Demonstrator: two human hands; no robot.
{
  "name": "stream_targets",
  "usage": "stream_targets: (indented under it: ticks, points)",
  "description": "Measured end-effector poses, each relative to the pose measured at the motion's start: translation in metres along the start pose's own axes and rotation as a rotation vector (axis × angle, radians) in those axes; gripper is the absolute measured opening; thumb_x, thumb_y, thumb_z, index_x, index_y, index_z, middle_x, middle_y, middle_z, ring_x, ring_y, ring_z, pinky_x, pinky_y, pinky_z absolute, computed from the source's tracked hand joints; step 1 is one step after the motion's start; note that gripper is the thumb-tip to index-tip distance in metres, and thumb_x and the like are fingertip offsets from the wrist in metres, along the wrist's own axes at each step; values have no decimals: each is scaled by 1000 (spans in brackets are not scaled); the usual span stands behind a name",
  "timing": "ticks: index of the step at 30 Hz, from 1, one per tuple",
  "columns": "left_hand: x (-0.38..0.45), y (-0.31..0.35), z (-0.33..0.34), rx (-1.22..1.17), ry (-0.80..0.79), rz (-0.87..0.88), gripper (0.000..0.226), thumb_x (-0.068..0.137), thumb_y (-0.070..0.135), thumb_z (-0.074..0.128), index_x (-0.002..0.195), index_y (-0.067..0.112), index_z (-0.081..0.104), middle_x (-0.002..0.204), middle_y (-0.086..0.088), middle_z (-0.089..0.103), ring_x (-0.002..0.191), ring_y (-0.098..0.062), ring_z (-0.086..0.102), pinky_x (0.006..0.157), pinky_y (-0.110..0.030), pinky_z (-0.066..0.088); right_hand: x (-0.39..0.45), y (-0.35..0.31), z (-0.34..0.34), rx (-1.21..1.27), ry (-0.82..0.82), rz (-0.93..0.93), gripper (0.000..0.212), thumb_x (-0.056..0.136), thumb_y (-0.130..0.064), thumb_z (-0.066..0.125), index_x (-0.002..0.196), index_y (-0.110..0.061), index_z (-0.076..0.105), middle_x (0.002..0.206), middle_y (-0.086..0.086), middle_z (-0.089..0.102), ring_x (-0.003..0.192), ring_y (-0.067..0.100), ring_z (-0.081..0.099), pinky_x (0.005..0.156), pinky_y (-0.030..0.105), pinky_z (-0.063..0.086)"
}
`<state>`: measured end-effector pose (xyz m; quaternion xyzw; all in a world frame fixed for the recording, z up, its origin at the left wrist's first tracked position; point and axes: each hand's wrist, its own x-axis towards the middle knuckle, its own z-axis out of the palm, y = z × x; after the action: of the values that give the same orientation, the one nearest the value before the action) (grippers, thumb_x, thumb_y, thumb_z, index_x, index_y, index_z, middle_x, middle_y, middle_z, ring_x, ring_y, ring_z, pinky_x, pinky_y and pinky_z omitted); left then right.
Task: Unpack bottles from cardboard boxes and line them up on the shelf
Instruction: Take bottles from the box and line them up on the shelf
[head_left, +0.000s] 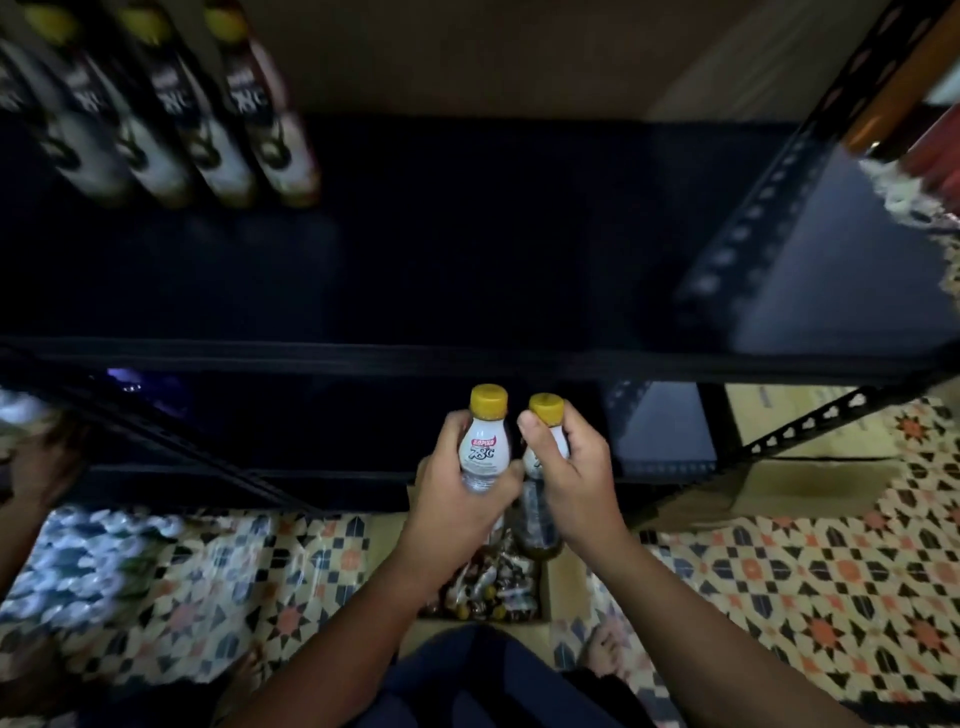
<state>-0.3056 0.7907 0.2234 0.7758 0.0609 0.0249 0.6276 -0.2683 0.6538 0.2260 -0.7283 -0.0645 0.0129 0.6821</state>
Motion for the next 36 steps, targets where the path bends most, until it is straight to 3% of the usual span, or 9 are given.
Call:
stream_targets:
  ticks: [4, 8, 12, 16, 18, 23, 26, 32, 36]
  points:
    - [10, 51, -11, -67, -24, 126, 36, 84, 14, 80, 105, 30, 55, 78, 8, 66, 66, -8, 62, 58, -28, 52, 12, -49, -3, 17, 66, -126, 25, 94, -45, 61, 81, -25, 57, 69, -8, 55, 65, 10, 51, 62, 39, 45]
    - [29, 91, -22, -125, -1, 250, 35, 77, 30, 74, 107, 28, 57, 84, -2, 67, 73, -24, 66, 65, -42, 57, 33, -90, -5, 31, 119, -265, 29, 92, -43, 63, 82, -16, 60, 70, 0, 59, 65, 13, 55, 62, 36, 47]
    - [56, 117, -31, -122, 30, 342, 34, 77, 29, 74, 104, 29, 54, 79, 5, 66, 68, -13, 64, 61, -35, 56, 65, -113, -4, 58, 155, -343, 33, 91, -40, 64, 86, -7, 63, 75, 9, 64, 70, 20, 61, 68, 34, 51]
    - [82, 123, -32, -138, 61, 314, 37, 74, 29, 78, 103, 25, 56, 79, 2, 66, 70, -15, 64, 63, -41, 55, 91, -115, -4, 97, 163, -357, 36, 92, -37, 64, 87, -2, 63, 74, 9, 66, 69, 23, 63, 70, 34, 50]
    - [91, 122, -30, -155, 55, 278, 40, 73, 32, 77, 106, 22, 57, 80, 3, 67, 72, -12, 65, 64, -37, 55, 98, -113, -2, 145, 168, -345, 36, 93, -33, 63, 88, 2, 63, 72, 6, 66, 68, 18, 62, 69, 30, 49]
    - [99, 120, -28, -171, 53, 299, 34, 78, 19, 76, 106, 21, 57, 81, 0, 68, 73, -15, 68, 66, -37, 56, 106, -115, 0, 224, 166, -326, 39, 92, -38, 64, 89, 1, 63, 72, 18, 63, 67, 23, 60, 66, 36, 50]
    - [108, 124, -30, -172, 46, 352, 36, 79, 20, 77, 107, 21, 55, 81, 1, 68, 73, -17, 68, 63, -38, 56, 114, -123, -1, 152, 168, -380, 37, 92, -40, 64, 86, -3, 63, 71, 14, 64, 66, 25, 61, 64, 41, 50]
    - [138, 119, -29, -156, 40, 406, 43, 80, 34, 78, 111, 22, 51, 85, 3, 69, 75, -18, 69, 65, -40, 56, 137, -118, 1, 8, 185, -489, 39, 92, -39, 62, 86, 0, 60, 73, 10, 65, 66, 26, 63, 62, 38, 51]
    - [165, 115, -30, -179, -37, 388, 46, 85, 33, 76, 121, 25, 49, 92, 8, 68, 84, -15, 68, 72, -40, 56, 159, -110, 0, -30, 220, -519, 36, 93, -35, 61, 90, 1, 59, 75, 5, 64, 64, 16, 62, 60, 32, 51]
